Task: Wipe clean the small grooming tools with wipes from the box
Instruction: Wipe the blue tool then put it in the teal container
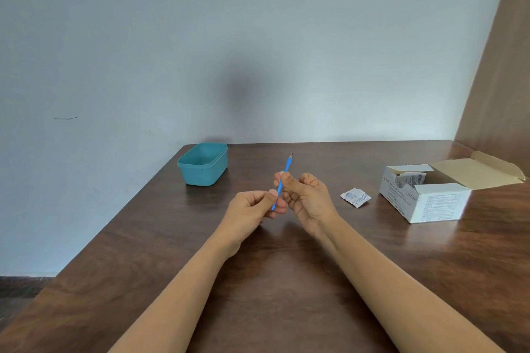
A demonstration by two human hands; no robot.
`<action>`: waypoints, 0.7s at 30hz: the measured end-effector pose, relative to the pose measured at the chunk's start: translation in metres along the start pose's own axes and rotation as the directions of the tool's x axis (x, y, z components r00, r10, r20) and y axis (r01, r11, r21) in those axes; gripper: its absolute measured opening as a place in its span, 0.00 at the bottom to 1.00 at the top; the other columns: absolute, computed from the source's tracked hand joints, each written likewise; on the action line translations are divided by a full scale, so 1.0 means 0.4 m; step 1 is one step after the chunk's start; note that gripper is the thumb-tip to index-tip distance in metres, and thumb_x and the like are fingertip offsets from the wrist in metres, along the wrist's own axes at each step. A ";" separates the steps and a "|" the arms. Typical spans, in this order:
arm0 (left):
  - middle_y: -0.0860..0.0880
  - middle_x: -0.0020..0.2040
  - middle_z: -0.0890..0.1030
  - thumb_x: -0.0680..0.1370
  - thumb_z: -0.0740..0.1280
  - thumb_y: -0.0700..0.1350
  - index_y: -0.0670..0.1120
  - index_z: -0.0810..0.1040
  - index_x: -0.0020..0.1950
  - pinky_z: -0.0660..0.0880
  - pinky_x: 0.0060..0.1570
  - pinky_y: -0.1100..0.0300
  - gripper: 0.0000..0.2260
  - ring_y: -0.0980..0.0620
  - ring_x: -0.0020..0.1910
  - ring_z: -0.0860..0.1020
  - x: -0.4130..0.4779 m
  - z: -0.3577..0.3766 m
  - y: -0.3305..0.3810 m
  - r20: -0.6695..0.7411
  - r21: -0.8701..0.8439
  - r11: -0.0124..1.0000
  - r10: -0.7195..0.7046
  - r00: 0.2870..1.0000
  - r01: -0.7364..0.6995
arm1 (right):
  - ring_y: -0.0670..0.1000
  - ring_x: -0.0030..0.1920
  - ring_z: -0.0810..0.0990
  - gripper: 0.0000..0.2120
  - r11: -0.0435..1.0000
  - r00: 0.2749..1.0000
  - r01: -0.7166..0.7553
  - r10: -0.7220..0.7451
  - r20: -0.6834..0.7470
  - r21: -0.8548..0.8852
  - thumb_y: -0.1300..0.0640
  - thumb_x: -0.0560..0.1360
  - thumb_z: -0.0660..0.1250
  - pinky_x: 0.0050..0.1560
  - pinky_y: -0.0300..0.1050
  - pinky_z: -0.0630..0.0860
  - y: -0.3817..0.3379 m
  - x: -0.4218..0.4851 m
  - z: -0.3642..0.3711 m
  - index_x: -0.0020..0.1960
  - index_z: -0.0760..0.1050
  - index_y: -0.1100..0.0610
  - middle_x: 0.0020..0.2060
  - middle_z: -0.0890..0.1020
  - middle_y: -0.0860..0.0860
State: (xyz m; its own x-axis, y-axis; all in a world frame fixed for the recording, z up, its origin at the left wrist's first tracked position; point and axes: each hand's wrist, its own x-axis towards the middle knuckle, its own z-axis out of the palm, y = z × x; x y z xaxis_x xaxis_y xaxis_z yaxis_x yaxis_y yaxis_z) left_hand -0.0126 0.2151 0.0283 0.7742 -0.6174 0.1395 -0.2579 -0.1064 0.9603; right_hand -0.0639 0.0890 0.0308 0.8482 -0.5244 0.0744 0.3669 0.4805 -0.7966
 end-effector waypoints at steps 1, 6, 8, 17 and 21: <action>0.52 0.42 0.86 0.80 0.62 0.51 0.49 0.84 0.44 0.72 0.36 0.71 0.13 0.63 0.37 0.78 0.000 0.000 0.001 0.004 -0.005 1.000 0.002 1.000 -0.002 | 0.50 0.39 0.84 0.22 1.000 1.000 -0.006 0.006 -0.007 -0.001 0.67 0.73 0.68 0.34 0.39 0.76 0.001 0.000 0.000 0.32 0.57 0.54 0.38 0.85 0.59; 0.50 0.39 0.85 0.80 0.63 0.47 0.45 0.84 0.41 0.72 0.36 0.74 0.13 0.65 0.33 0.77 -0.002 0.004 -0.002 0.029 0.033 0.998 0.061 0.998 -0.062 | 0.48 0.34 0.83 0.22 0.994 0.997 -0.020 0.028 -0.072 0.109 0.67 0.72 0.70 0.31 0.35 0.75 -0.004 0.009 -0.006 0.35 0.58 0.52 0.37 0.84 0.59; 0.49 0.39 0.85 0.79 0.64 0.47 0.44 0.84 0.41 0.73 0.38 0.73 0.13 0.64 0.34 0.77 -0.003 0.006 -0.007 0.040 0.057 0.995 0.082 0.996 -0.084 | 0.47 0.31 0.81 0.22 0.990 0.995 -0.002 0.016 -0.098 0.139 0.68 0.71 0.71 0.30 0.35 0.74 -0.011 0.015 -0.011 0.36 0.58 0.52 0.37 0.84 0.59; 0.52 0.37 0.85 0.78 0.66 0.49 0.48 0.84 0.40 0.72 0.39 0.75 0.11 0.64 0.36 0.79 -0.002 0.004 -0.008 0.059 0.142 0.984 0.104 0.993 -0.111 | 0.46 0.23 0.74 0.23 0.989 0.973 0.016 0.018 -0.230 0.147 0.68 0.68 0.74 0.28 0.34 0.73 -0.013 0.023 -0.017 0.37 0.59 0.52 0.34 0.84 0.60; 0.52 0.38 0.85 0.77 0.67 0.49 0.48 0.85 0.41 0.73 0.39 0.75 0.10 0.63 0.37 0.79 -0.002 0.002 -0.004 0.047 0.151 0.982 0.108 0.993 -0.114 | 0.46 0.23 0.74 0.24 0.986 0.975 0.036 0.001 -0.221 0.164 0.68 0.69 0.73 0.27 0.34 0.72 -0.016 0.023 -0.018 0.35 0.58 0.52 0.33 0.84 0.59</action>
State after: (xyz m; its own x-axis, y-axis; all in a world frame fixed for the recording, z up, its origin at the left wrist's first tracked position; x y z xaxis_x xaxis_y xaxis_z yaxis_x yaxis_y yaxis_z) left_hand -0.0133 0.2151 0.0263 0.7135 -0.6616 0.2309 -0.4291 -0.1519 0.8904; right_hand -0.0611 0.0759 0.0321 0.7430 -0.6666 -0.0607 0.4553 0.5698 -0.6842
